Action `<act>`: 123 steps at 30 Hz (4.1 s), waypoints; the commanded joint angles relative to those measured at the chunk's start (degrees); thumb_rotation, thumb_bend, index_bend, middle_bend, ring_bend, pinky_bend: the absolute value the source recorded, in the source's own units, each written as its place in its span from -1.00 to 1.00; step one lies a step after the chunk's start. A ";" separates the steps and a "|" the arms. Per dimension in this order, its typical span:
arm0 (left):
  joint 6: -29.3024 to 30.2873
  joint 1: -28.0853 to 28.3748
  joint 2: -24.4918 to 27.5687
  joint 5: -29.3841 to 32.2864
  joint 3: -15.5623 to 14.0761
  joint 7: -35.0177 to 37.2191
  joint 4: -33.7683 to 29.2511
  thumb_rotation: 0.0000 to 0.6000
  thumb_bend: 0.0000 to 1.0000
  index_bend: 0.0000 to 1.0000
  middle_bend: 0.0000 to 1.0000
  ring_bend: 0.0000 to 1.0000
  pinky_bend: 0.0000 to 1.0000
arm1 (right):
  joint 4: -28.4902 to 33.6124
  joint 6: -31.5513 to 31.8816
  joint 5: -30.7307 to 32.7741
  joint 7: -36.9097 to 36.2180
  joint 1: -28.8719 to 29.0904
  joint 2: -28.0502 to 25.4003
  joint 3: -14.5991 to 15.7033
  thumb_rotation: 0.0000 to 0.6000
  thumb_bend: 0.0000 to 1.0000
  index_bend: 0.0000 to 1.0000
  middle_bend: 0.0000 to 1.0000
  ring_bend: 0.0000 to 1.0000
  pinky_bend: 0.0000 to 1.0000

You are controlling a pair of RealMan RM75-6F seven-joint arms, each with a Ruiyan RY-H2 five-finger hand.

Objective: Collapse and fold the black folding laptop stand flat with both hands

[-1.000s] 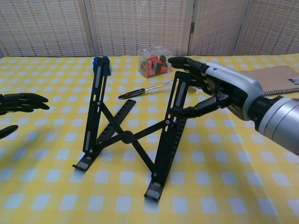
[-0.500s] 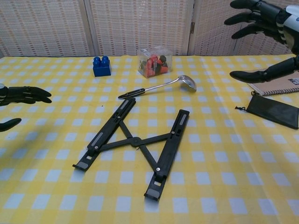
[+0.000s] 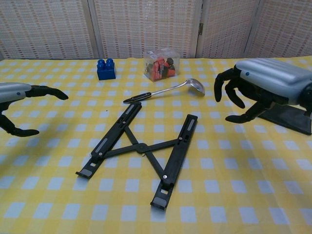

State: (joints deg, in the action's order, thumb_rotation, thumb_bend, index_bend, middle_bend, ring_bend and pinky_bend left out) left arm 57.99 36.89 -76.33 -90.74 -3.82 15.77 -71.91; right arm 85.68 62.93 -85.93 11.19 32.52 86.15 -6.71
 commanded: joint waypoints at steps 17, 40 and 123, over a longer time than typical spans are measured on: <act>-0.26 0.97 -5.23 0.54 1.78 -8.74 3.93 1.00 -0.40 -0.72 -0.74 -0.95 -0.92 | -16.28 -8.51 6.75 7.77 7.15 14.57 -1.85 1.00 -0.49 0.15 0.72 0.92 0.80; 2.06 -0.57 -4.37 -0.41 1.30 -7.77 4.37 1.00 -0.41 -0.73 -0.74 -0.95 -0.92 | -28.43 -9.63 6.12 5.83 15.36 26.17 -5.12 1.00 -0.49 0.15 0.72 0.91 0.80; 7.51 6.79 -29.22 -4.65 0.23 -1.91 38.20 1.00 -0.91 -0.78 -0.71 -0.86 -0.92 | -16.74 -8.36 6.01 15.17 13.83 24.76 0.95 1.00 -0.49 0.12 0.72 0.91 0.80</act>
State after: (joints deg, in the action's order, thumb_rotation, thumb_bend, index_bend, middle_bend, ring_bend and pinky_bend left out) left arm 65.42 43.70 -105.62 -95.34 -3.54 13.86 -33.58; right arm 69.06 54.48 -79.82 26.40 46.28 110.78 -5.66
